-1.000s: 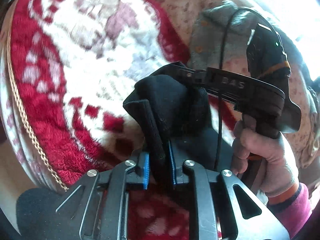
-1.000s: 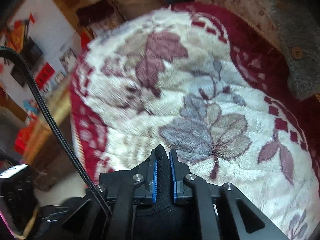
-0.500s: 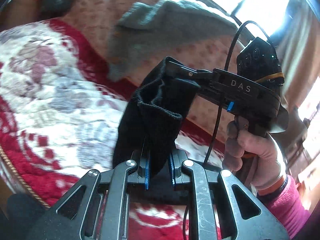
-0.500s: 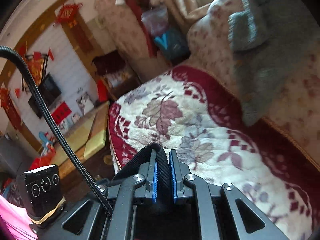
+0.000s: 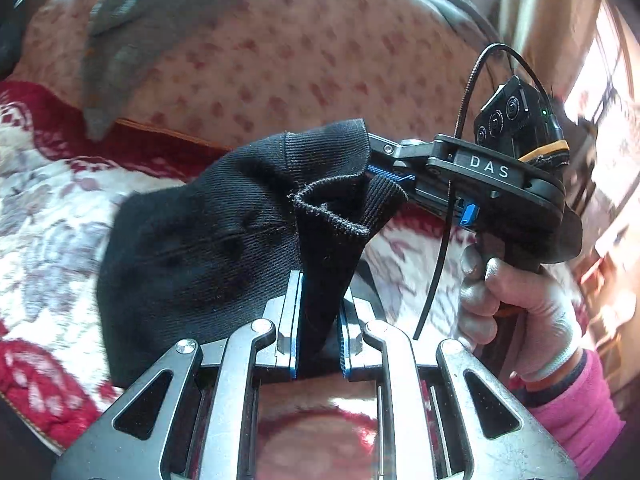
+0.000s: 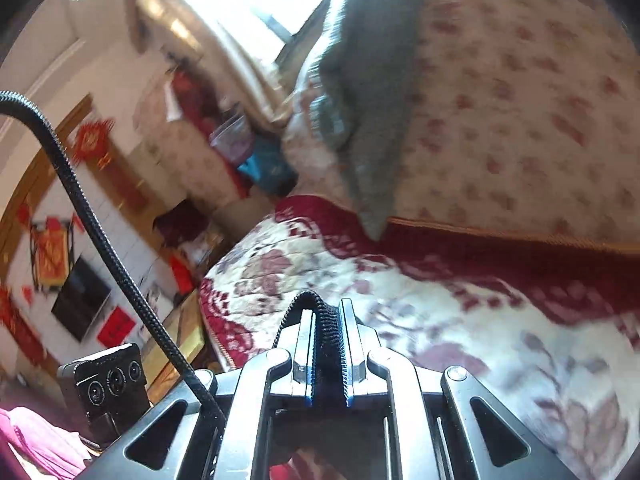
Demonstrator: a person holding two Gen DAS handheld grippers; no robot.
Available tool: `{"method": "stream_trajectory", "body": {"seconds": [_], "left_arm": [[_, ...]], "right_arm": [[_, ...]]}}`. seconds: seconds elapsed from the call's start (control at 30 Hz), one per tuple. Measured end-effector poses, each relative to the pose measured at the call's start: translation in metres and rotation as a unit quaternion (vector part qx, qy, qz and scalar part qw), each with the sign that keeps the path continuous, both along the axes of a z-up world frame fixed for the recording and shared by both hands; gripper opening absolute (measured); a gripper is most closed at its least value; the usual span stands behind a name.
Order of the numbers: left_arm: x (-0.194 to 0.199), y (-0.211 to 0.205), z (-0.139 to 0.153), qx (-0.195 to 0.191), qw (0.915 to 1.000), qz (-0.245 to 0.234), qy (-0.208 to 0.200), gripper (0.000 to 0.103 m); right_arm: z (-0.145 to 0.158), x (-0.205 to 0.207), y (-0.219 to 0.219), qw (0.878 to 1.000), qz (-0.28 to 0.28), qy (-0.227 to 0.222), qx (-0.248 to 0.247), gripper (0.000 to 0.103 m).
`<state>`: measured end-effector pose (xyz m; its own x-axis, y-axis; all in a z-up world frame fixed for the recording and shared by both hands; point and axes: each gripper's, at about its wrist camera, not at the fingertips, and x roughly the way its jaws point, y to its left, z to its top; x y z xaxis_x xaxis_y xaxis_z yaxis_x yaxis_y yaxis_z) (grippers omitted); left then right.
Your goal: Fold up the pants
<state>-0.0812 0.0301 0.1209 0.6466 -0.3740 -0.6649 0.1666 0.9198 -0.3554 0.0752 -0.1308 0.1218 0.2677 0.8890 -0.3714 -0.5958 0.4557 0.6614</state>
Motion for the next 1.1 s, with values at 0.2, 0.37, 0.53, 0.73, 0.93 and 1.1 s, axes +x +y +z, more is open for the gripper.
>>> {"method": "stream_trajectory", "body": {"seconds": [0.2,0.37,0.53,0.73,0.93,1.1], "left_arm": [[0.005,-0.052,-0.03,0.06,0.9979,-0.024,0.008,0.014],[0.004,-0.073,-0.043,0.081,0.996,-0.033,0.019,0.014],[0.002,-0.082,-0.039,0.084,0.9954,-0.044,0.012,0.014],[0.005,-0.085,-0.052,0.071,0.9946,-0.058,0.047,0.027],[-0.017,-0.072,-0.028,0.068,0.9926,-0.096,0.027,0.039],[-0.025,-0.036,0.002,0.084,0.993,-0.081,-0.015,0.039]], "right_arm": [[-0.059,-0.001,-0.066,0.996,-0.067,0.057,0.0,0.01],[-0.096,0.001,-0.088,0.991,-0.095,0.091,0.003,0.01],[-0.095,-0.004,-0.099,0.99,-0.111,0.084,0.007,0.01],[-0.104,-0.003,-0.103,0.985,-0.144,0.084,-0.053,0.012],[-0.104,-0.017,-0.126,0.974,-0.188,0.106,-0.069,0.023],[-0.079,-0.038,-0.14,0.977,-0.187,0.094,-0.038,0.029]]}}
